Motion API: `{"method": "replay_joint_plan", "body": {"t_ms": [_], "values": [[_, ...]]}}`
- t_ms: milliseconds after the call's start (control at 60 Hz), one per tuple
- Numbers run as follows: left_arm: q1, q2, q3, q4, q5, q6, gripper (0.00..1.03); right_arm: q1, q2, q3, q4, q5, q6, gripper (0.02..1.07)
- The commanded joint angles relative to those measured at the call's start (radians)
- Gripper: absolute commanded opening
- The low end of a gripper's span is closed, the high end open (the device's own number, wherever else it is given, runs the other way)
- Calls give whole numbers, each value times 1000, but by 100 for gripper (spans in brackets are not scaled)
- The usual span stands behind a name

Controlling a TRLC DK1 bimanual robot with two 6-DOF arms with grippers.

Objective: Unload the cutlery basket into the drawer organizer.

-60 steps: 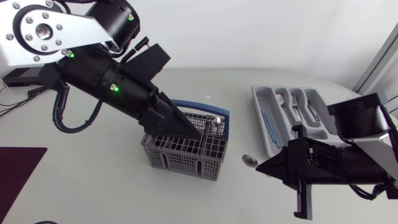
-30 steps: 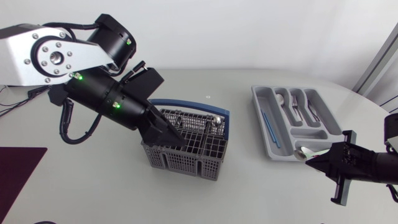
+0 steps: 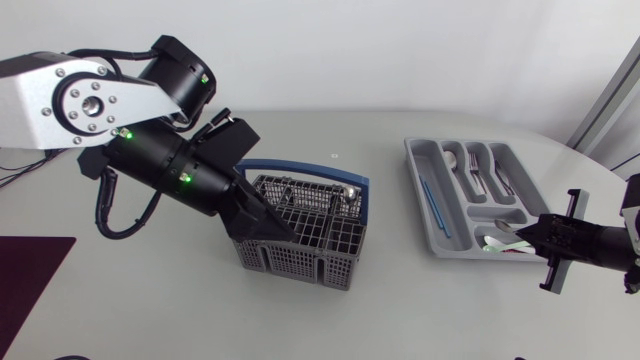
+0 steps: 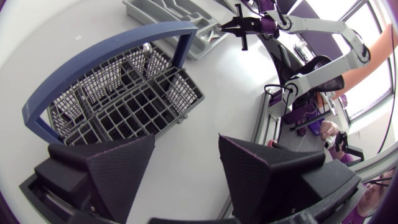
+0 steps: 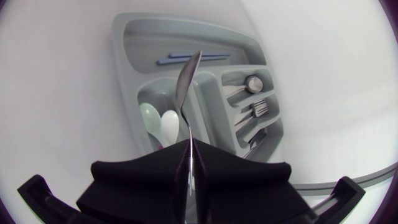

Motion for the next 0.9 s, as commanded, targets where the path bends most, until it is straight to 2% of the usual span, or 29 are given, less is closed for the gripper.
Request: {"method": "replay_joint_plan", "body": {"t_ms": [0, 183, 367, 450, 500, 600, 733, 783, 883], "values": [[10, -22, -28, 3, -1, 26, 87, -4, 62, 2, 66, 30, -47, 8], [23, -23, -41, 3, -3, 31, 87, 3, 129, -32, 197, 85, -80, 8], [26, -26, -47, 3, -4, 31, 87, 28, 172, -53, 243, 119, -83, 10], [27, -28, -53, 3, -4, 31, 87, 35, 183, -72, 279, 125, -80, 26], [27, -30, -54, 3, -4, 31, 87, 37, 186, -78, 290, 128, -79, 32], [27, -31, -60, 3, -9, 31, 87, 37, 177, -86, 292, 128, -74, 58], [27, -34, -65, 3, -12, 31, 87, 39, 118, -93, 283, 128, -33, 81], [27, -33, -67, 6, -17, 31, 87, 51, 62, -90, 244, 128, 18, 90], [29, -31, -73, 23, -24, 25, 87, 118, -119, -89, 32, 105, 124, 98]]}}
